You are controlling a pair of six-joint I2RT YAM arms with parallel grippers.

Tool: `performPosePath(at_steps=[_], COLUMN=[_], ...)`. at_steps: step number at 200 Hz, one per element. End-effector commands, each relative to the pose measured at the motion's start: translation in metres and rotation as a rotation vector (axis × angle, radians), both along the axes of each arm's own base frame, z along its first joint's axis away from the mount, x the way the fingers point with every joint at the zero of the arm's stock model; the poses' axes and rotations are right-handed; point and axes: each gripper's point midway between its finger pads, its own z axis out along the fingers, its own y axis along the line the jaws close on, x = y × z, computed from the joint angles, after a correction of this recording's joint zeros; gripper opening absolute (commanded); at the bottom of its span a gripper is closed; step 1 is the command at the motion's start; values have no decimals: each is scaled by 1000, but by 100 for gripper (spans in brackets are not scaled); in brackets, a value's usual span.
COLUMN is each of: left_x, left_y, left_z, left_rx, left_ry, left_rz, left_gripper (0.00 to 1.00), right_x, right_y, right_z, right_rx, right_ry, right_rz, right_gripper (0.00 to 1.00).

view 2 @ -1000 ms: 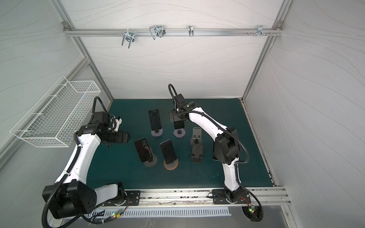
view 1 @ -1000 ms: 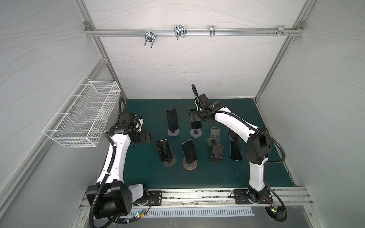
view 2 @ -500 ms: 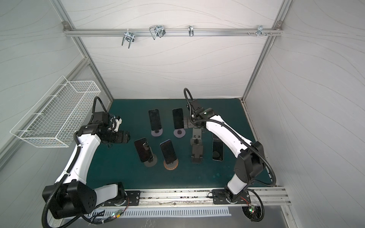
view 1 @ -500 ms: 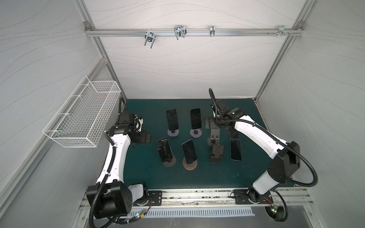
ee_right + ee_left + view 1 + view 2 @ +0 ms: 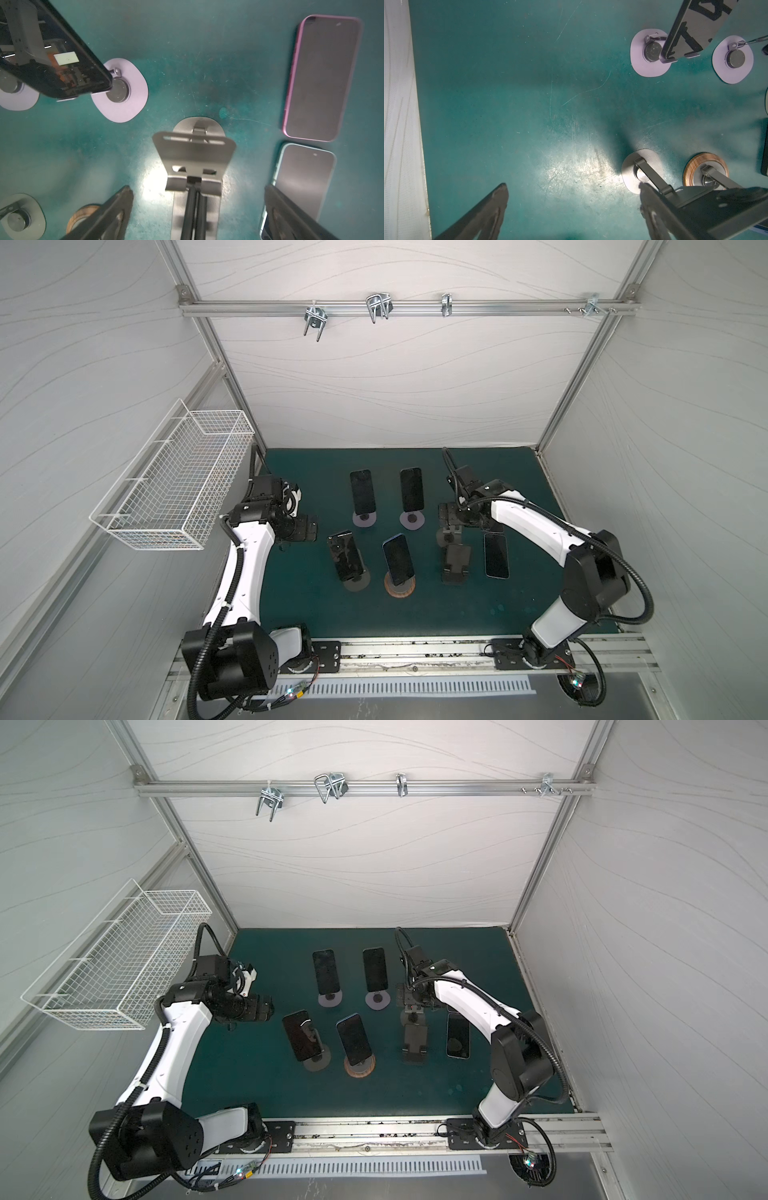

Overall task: Remove the phone from the phone stand
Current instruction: Pick up the phone stand from the center of the table.

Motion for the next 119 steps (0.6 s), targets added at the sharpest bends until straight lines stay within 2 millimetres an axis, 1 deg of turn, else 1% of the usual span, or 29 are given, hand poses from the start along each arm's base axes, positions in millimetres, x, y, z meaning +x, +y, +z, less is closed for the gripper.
performPosePath(at_steps=[1, 28, 47, 66, 85, 92, 105, 119], left_x=[1, 1, 1, 1, 1, 0, 0, 0], left_y=[-3, -3, -4, -3, -3, -3, -3, -3], left_z=[5, 3, 2, 3, 3, 3, 2, 2], left_rx=[-7, -8, -12, -11, -9, -9, -9, -8], left_ry=[-17, -13, -10, -11, -13, -10, -8, -10], left_rz=[-18, -17, -19, -19, -19, -21, -22, -23], left_gripper=[100, 100, 100, 100, 100, 100, 100, 100], right_x=[2, 8, 14, 17, 18, 18, 17, 16], right_y=[7, 5, 5, 4, 4, 3, 3, 2], right_z=[-11, -24, -30, -34, -36, -36, -33, -27], right_rx=[25, -5, -25, -39, -44, -48, -48, -53], right_ry=[29, 30, 27, 29, 28, 27, 23, 17], right_rz=[-18, -37, -48, -56, -60, -60, -54, -46], right_gripper=[99, 99, 93, 85, 73, 71, 67, 59])
